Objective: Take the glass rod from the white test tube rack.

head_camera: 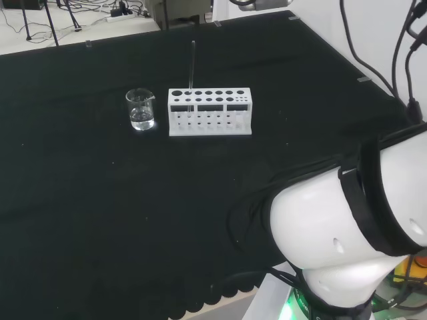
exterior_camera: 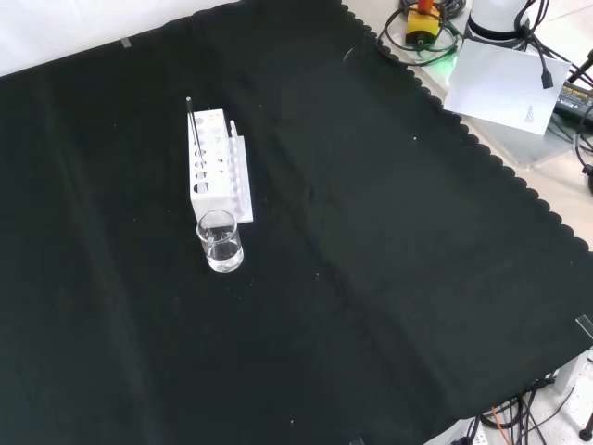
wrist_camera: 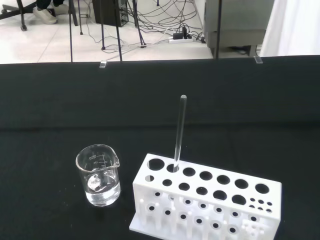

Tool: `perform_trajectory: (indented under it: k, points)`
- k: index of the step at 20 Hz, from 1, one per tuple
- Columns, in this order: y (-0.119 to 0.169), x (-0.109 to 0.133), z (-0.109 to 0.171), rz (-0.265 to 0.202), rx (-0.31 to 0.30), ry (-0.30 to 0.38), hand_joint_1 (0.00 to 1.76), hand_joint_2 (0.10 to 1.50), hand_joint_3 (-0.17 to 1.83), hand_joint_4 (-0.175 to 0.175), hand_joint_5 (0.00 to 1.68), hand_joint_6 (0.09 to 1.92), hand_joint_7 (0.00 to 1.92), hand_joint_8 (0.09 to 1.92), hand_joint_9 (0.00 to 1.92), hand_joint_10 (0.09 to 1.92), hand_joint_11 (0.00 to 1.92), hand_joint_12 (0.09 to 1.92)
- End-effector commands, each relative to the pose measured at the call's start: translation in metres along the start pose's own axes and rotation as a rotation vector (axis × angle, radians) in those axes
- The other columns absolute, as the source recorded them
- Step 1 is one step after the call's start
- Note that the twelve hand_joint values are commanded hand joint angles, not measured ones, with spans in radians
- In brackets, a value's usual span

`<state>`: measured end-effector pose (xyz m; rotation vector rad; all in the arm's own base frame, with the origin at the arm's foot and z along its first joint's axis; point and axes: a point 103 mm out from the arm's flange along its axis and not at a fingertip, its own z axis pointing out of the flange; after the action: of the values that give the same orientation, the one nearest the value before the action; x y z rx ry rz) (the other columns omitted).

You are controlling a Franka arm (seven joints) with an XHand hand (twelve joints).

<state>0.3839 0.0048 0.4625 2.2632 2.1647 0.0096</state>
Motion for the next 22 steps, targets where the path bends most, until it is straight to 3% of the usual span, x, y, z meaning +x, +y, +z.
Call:
perform_trajectory:
  k: [1, 17, 22]
  points:
    - [0.03, 0.006, 0.013, -0.023, 0.009, -0.007, 0.47, 0.97, 0.47, -0.139, 0.05, 0.09, 0.0, 0.64, 0.1, 0.88, 0.0, 1.33]
    - [0.092, -0.012, 0.059, -0.065, 0.067, -0.003, 0.44, 0.98, 0.46, -0.133, 0.06, 0.09, 0.0, 0.7, 0.05, 0.88, 0.0, 1.29]
    - [0.109, -0.009, 0.053, -0.016, 0.119, -0.058, 0.44, 0.99, 0.45, -0.131, 0.07, 0.09, 0.0, 0.73, 0.04, 0.88, 0.0, 1.27]
